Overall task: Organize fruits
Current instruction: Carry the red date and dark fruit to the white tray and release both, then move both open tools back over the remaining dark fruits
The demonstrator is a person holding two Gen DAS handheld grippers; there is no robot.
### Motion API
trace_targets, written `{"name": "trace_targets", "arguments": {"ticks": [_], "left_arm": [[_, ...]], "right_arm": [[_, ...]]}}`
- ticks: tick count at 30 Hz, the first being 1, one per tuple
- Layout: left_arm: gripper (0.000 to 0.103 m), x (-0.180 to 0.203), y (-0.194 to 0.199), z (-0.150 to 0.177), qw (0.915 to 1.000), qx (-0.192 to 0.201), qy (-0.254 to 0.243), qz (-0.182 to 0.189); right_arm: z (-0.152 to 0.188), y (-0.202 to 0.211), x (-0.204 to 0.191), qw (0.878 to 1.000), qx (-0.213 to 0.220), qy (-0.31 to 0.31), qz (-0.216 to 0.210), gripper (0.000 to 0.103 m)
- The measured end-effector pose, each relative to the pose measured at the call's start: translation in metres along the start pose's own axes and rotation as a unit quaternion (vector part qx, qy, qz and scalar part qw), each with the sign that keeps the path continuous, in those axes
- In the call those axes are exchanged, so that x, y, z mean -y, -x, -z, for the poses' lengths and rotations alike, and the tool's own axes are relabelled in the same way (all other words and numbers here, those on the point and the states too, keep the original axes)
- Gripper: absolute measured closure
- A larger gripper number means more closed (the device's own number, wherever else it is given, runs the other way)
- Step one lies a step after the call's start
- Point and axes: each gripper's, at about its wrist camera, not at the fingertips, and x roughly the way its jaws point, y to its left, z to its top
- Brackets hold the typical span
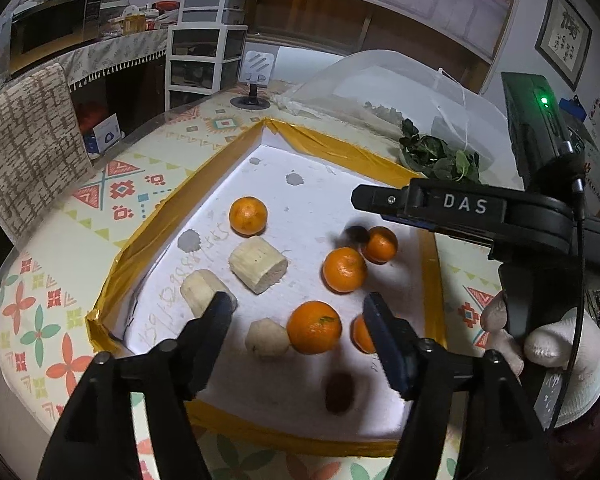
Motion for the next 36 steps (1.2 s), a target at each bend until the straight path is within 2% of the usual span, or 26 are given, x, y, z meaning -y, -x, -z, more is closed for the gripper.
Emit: {"name": "trace_targets", "arguments": {"ticks": [4, 6, 7, 8, 11, 14, 17, 26, 29, 31, 32, 36], "left_arm": [[0.025, 0.005, 0.013, 0.001, 0.9999, 0.011, 0.005, -0.005], [0.018, 0.008, 0.020, 0.001, 0.9998, 0.017, 0.004, -0.007], [0.011, 0.011, 0.024, 0.001, 0.9998, 0.018, 0.005, 0.000], [0.009, 0.013, 0.026, 0.002, 0.9998, 0.019, 0.006, 0.010], [0.009, 0.029, 0.035, 0.007, 0.9987, 0.025, -0.004, 0.044], [0.009, 0.058, 0.040, 0.015, 0.9983, 0.015, -0.049, 0.026], [0.009, 0.076, 0.045, 0.020, 0.9968, 0.013, -0.070, 0.036], [0.009, 0.150, 0.038, 0.041, 0.9864, -0.006, -0.147, 0.072], [0.010, 0.177, 0.020, 0.053, 0.9799, -0.040, -0.176, 0.084], [0.023, 0.193, 0.009, 0.061, 0.9747, -0.063, -0.196, 0.088], [0.027, 0.200, 0.006, 0.064, 0.9728, -0.068, -0.204, 0.087], [0.027, 0.223, -0.006, 0.072, 0.9696, -0.063, -0.223, 0.079]], "right_arm": [[0.001, 0.015, -0.001, 1.000, 0.016, -0.004, 0.000, 0.059], [0.002, 0.029, -0.001, 1.000, 0.029, 0.004, 0.009, 0.059], [0.003, 0.037, 0.000, 0.999, 0.036, 0.006, 0.012, 0.059], [0.003, 0.042, 0.002, 0.999, 0.040, 0.004, 0.012, 0.058], [0.009, 0.067, 0.013, 0.998, 0.056, -0.006, 0.014, 0.052], [0.021, 0.093, 0.032, 0.997, 0.068, -0.009, 0.031, 0.052], [0.038, 0.123, 0.058, 0.995, 0.080, -0.020, 0.056, 0.052], [0.094, 0.223, 0.175, 0.976, 0.122, -0.110, 0.140, 0.049], [0.109, 0.239, 0.204, 0.970, 0.126, -0.138, 0.154, 0.048], [0.116, 0.246, 0.222, 0.966, 0.128, -0.154, 0.161, 0.048], [0.119, 0.247, 0.228, 0.965, 0.129, -0.161, 0.162, 0.048], [0.125, 0.240, 0.245, 0.963, 0.125, -0.178, 0.157, 0.048]]}}
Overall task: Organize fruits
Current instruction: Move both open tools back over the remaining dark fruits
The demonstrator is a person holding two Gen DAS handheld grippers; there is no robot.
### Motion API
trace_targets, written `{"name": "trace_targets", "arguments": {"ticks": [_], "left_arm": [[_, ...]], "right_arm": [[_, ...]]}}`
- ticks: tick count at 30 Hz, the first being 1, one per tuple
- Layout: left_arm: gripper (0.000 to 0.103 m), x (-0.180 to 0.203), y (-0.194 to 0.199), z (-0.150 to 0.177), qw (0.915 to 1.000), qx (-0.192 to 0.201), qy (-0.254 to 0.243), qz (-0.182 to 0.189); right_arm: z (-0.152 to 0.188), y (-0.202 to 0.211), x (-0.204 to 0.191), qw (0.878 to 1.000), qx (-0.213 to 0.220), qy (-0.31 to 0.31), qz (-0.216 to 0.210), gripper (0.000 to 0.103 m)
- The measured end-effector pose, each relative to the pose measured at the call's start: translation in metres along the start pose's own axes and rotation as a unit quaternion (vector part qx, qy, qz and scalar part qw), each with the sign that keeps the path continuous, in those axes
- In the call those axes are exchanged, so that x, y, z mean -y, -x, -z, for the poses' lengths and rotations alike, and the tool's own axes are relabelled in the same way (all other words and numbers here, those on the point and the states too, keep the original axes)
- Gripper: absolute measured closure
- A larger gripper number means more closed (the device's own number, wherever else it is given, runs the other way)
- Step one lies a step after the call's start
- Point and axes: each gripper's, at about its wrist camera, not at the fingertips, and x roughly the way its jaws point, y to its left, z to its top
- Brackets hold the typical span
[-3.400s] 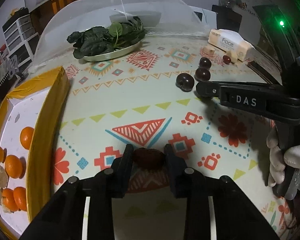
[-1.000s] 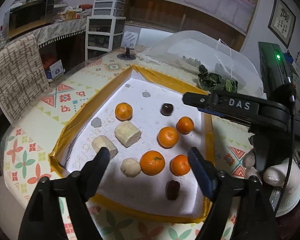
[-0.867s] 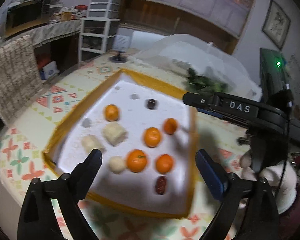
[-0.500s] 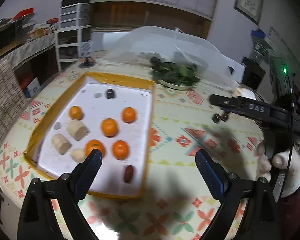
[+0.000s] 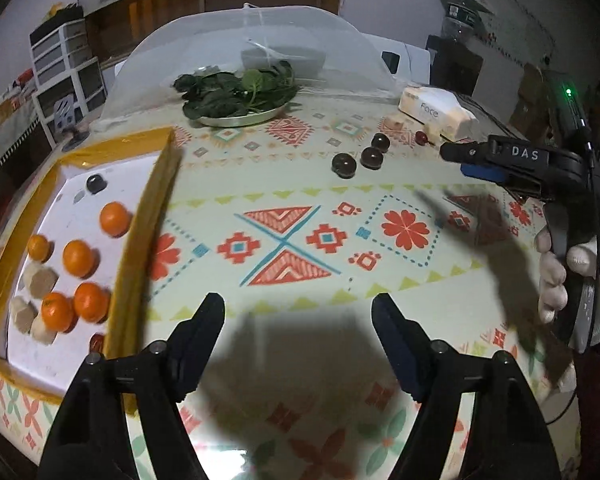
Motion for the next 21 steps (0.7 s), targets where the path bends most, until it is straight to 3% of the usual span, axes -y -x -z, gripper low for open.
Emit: {"name": "trace_targets", "arguments": {"ticks": [4, 11, 21], "left_arm": [[0.027, 0.003, -0.017, -0.014, 0.9999, -0.003, 0.006, 0.009], [0.025, 0.003, -0.049, -0.036, 0.9998, 0.000, 0.009, -0.021], [0.024, -0.012, -0.091, -0.052, 0.9984, -0.032, 0.038, -0.029]], "right_arm": [[0.004, -0.017, 0.001, 1.000, -0.011, 0.001, -0.003, 0.048], [0.001, -0.039, 0.003, 1.000, -0.022, 0.002, -0.002, 0.048], [-0.017, -0.063, 0.007, 0.999, -0.029, -0.006, 0.014, 0.048]]}}
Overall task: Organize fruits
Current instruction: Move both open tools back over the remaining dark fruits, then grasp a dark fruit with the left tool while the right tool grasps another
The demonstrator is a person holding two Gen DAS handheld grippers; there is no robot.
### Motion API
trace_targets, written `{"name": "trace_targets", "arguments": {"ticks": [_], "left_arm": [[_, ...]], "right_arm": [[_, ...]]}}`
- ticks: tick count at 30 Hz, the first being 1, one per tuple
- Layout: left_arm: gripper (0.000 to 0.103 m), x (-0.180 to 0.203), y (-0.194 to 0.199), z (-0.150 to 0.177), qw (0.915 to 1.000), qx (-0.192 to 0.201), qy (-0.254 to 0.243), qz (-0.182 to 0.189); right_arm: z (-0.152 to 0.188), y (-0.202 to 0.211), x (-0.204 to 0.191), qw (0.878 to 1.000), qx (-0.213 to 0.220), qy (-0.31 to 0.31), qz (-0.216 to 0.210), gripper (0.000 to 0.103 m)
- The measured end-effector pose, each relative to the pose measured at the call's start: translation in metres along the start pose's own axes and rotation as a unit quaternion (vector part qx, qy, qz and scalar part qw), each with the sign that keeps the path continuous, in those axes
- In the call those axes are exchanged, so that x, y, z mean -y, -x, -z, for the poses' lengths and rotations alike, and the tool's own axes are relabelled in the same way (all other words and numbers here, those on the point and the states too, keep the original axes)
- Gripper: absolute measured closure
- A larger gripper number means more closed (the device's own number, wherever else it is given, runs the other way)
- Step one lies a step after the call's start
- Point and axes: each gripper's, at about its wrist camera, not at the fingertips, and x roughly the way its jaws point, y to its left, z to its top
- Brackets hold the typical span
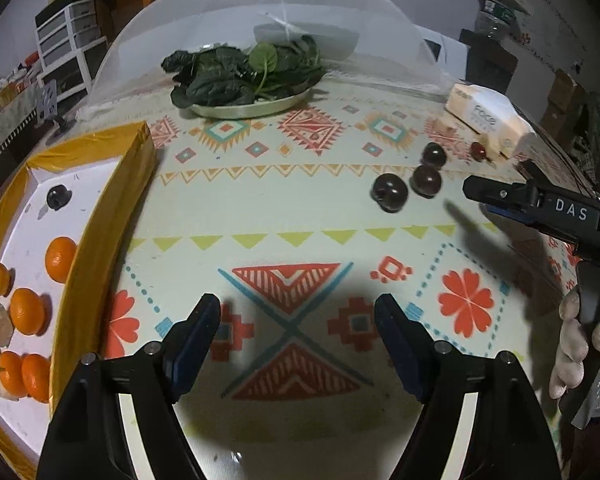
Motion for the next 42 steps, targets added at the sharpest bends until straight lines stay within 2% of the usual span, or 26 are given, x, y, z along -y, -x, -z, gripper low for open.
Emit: {"name": "trace_targets", "arguments": {"ticks": [5, 10, 12, 16, 18, 22, 25, 27, 30, 34, 38, 42], "left_arm": [[0.022, -0.004, -0.013, -0.003, 0.9999, -0.015, 0.008, 0.001], [0.015, -0.007, -0.015, -0.004, 0.9999, -0.009, 0.014, 0.001], [0.008, -0.006, -0.018, -0.003, 0.9999, -0.009, 0.010, -0.007], [0.005, -0.005, -0.019, -0.004, 0.9997, -0.013, 0.008, -0.017], [0.000, -0.008, -0.021, -0.004, 0.9994, -0.018, 0.014, -0.026], [0.000, -0.009, -0.023, -0.005, 0.9990, -0.020, 0.015, -0.037], [0.000, -0.009, -0.024, -0.004, 0.9990, -0.020, 0.015, -0.038], [0.000, -0.009, -0.024, -0.004, 0.9990, -0.020, 0.015, -0.038], [0.000, -0.009, -0.024, -0.003, 0.9990, -0.020, 0.015, -0.038], [0.000, -0.009, -0.025, -0.004, 0.9989, -0.024, 0.010, -0.038], [0.000, 0.000, -0.026, -0.009, 0.9984, -0.055, -0.010, -0.011], [0.003, 0.015, -0.028, -0.022, 0.9977, -0.048, -0.009, 0.048]], "right_arm": [[-0.006, -0.011, -0.004, 1.000, -0.005, 0.011, 0.005, 0.048], [-0.007, -0.017, -0.010, 0.999, -0.003, 0.031, 0.023, 0.049], [-0.008, -0.019, -0.012, 0.999, 0.001, 0.039, 0.032, 0.049], [-0.010, -0.021, -0.021, 0.998, 0.009, 0.058, 0.037, 0.049], [-0.010, -0.022, -0.027, 0.997, 0.011, 0.070, 0.038, 0.049], [-0.011, -0.028, -0.036, 0.996, 0.008, 0.081, 0.034, 0.049], [-0.011, -0.034, -0.042, 0.995, 0.003, 0.090, 0.039, 0.058], [-0.009, -0.038, -0.045, 0.995, -0.005, 0.091, 0.037, 0.069], [-0.006, -0.038, -0.049, 0.994, -0.002, 0.100, 0.048, 0.076], [-0.004, -0.028, -0.040, 0.996, 0.009, 0.080, 0.043, 0.076], [-0.001, -0.009, -0.027, 0.997, 0.025, 0.058, 0.032, 0.076], [0.001, 0.006, -0.016, 0.998, 0.048, 0.042, 0.025, 0.076]]}}
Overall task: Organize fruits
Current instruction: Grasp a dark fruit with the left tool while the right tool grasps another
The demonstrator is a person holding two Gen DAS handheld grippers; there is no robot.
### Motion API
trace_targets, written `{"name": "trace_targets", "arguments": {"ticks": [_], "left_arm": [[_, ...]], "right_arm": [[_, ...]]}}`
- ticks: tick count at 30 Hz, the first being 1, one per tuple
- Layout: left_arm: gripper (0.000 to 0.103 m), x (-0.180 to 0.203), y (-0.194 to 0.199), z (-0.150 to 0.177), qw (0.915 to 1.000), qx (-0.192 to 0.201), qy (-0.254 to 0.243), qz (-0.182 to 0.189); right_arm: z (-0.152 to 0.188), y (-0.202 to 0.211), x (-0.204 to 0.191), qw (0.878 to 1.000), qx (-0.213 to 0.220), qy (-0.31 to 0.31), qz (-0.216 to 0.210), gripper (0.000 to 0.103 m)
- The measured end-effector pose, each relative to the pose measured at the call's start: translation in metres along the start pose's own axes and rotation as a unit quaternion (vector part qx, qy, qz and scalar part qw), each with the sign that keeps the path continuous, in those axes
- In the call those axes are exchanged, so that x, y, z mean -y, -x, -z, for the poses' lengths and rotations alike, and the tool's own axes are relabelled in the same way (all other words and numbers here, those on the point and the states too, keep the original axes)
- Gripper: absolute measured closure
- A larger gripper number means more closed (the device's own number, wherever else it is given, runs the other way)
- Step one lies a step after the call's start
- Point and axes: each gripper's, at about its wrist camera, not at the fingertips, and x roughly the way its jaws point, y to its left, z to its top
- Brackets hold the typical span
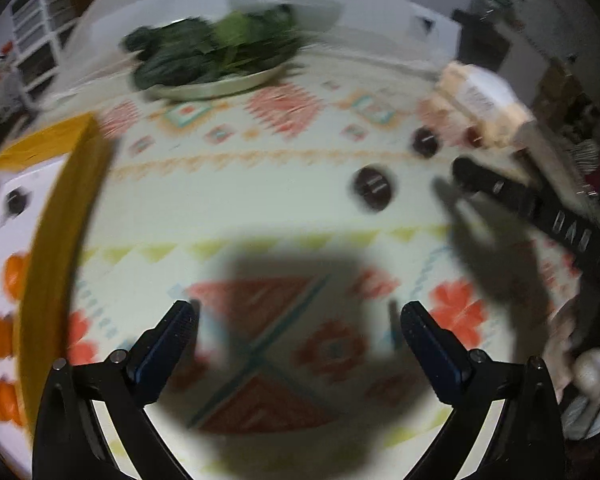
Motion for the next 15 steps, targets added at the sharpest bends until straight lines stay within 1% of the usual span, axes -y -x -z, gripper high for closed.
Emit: {"name": "trace_targets", "arguments": {"ticks": [3, 5, 7, 8, 9, 10, 12, 13, 15], "left_arm": [[0.013, 0.015, -0.004, -0.018, 0.9995, 0.028, -0.013, 0.003], [0.016, 0.022, -0.011, -0.032, 0.9991, 0.040, -0.015, 0.008], [0.027, 0.026, -0.019, -0.040, 0.9991, 0.037, -0.014, 0.013], [0.039, 0.027, -0.024, -0.043, 0.9993, 0.032, -0.013, 0.013], [0.042, 0.029, -0.026, -0.045, 0.9994, 0.029, -0.013, 0.011], [0.045, 0.033, -0.027, -0.046, 0.9991, 0.037, -0.021, 0.001], [0.057, 0.038, -0.030, -0.048, 0.9988, 0.038, -0.030, -0.006], [0.060, 0.041, -0.030, -0.047, 0.9986, 0.038, -0.036, -0.006], [0.078, 0.047, -0.029, -0.046, 0.9983, 0.038, -0.044, -0.002]], "right_arm": [[-0.001, 0.005, 0.011, 1.000, 0.011, -0.017, -0.001, 0.076], [-0.002, 0.007, 0.020, 0.999, 0.014, -0.034, -0.008, 0.076], [-0.003, 0.007, 0.024, 0.999, 0.015, -0.042, -0.013, 0.076], [-0.003, 0.007, 0.025, 0.999, 0.015, -0.044, -0.014, 0.076], [-0.003, 0.006, 0.025, 0.999, 0.015, -0.044, -0.015, 0.076], [-0.003, 0.006, 0.025, 0.999, 0.014, -0.044, -0.015, 0.076], [-0.002, 0.005, 0.024, 0.999, 0.014, -0.041, -0.016, 0.076], [-0.002, 0.005, 0.024, 0.999, 0.014, -0.040, -0.015, 0.076], [-0.001, 0.005, 0.022, 0.999, 0.016, -0.034, -0.012, 0.076]]}}
